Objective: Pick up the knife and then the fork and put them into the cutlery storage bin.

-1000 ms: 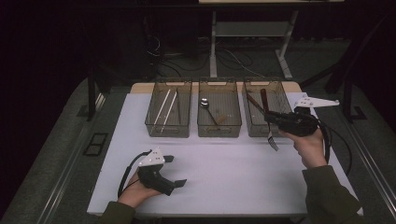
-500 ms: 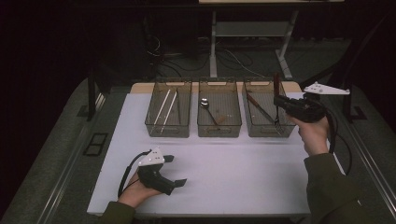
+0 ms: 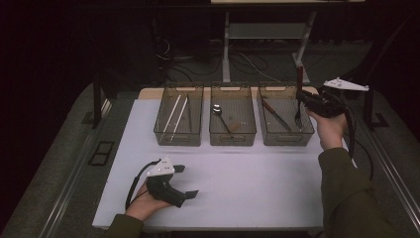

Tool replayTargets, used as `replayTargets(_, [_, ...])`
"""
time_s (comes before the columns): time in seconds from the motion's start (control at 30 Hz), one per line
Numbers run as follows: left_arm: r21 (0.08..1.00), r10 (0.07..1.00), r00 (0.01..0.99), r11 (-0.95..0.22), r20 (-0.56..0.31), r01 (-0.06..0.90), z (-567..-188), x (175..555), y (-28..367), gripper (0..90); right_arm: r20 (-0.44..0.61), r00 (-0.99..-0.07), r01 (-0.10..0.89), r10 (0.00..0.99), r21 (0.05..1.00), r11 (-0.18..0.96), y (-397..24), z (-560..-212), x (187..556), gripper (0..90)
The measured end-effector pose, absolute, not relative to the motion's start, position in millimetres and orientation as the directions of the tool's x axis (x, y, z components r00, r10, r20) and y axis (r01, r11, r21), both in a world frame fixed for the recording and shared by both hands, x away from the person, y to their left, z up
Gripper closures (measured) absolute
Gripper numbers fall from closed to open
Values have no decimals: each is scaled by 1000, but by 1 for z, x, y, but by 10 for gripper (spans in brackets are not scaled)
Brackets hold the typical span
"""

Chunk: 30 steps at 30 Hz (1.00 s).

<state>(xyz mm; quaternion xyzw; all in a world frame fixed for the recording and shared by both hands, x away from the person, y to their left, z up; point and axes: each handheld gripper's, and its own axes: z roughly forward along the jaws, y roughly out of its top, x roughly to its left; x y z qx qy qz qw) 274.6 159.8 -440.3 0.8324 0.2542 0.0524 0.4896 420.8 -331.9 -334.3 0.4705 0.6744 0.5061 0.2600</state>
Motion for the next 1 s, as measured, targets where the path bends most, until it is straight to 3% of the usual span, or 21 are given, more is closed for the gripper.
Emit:
replayTargets(0.6, [840, 474, 865, -392, -166, 375, -441, 275, 160, 0, 112, -358, 495, 927, 864, 87, -339, -385, 438, 769])
replayTargets(1.0, [839, 475, 864, -392, -167, 377, -441, 275, 159, 0, 94, -357, 542, 929, 831, 124, -337, -398, 441, 727])
